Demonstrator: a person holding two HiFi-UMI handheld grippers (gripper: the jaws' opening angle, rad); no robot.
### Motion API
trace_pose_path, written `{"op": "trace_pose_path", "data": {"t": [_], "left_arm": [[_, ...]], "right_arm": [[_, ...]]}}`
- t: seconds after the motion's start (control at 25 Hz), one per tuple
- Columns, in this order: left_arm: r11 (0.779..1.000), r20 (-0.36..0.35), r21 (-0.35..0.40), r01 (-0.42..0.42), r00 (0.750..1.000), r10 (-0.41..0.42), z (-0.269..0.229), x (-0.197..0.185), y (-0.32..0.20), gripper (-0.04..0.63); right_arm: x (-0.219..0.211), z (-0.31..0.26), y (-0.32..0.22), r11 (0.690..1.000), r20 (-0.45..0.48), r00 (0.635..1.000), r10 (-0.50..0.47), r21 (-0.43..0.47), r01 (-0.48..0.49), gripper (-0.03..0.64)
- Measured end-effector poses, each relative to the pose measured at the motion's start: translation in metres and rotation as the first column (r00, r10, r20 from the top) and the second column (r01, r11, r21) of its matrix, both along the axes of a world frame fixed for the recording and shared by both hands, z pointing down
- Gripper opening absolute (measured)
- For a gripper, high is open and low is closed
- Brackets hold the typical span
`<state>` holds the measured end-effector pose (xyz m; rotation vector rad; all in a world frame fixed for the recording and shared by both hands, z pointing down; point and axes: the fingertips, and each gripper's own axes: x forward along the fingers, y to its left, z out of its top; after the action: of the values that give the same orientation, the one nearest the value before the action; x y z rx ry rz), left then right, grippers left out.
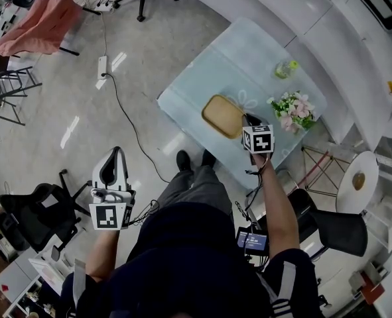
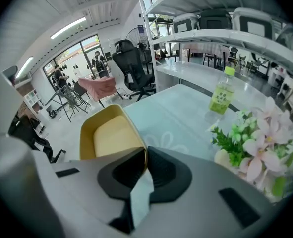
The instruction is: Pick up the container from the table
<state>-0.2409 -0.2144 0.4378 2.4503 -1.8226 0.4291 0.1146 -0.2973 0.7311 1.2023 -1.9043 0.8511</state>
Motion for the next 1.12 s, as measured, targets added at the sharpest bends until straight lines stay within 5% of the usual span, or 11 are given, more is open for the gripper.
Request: {"op": "trace_pose_path", "data": {"t": [1.12], "left_arm": [[0.999, -0.085, 0.043, -0.019, 0.996, 0.022, -0.029, -0.001, 0.031, 0.003]], "right_arm": [[-0.010, -0.161, 0.042, 0.998, 0.024, 0.999, -0.049, 0.049, 0.047, 0.018]]}}
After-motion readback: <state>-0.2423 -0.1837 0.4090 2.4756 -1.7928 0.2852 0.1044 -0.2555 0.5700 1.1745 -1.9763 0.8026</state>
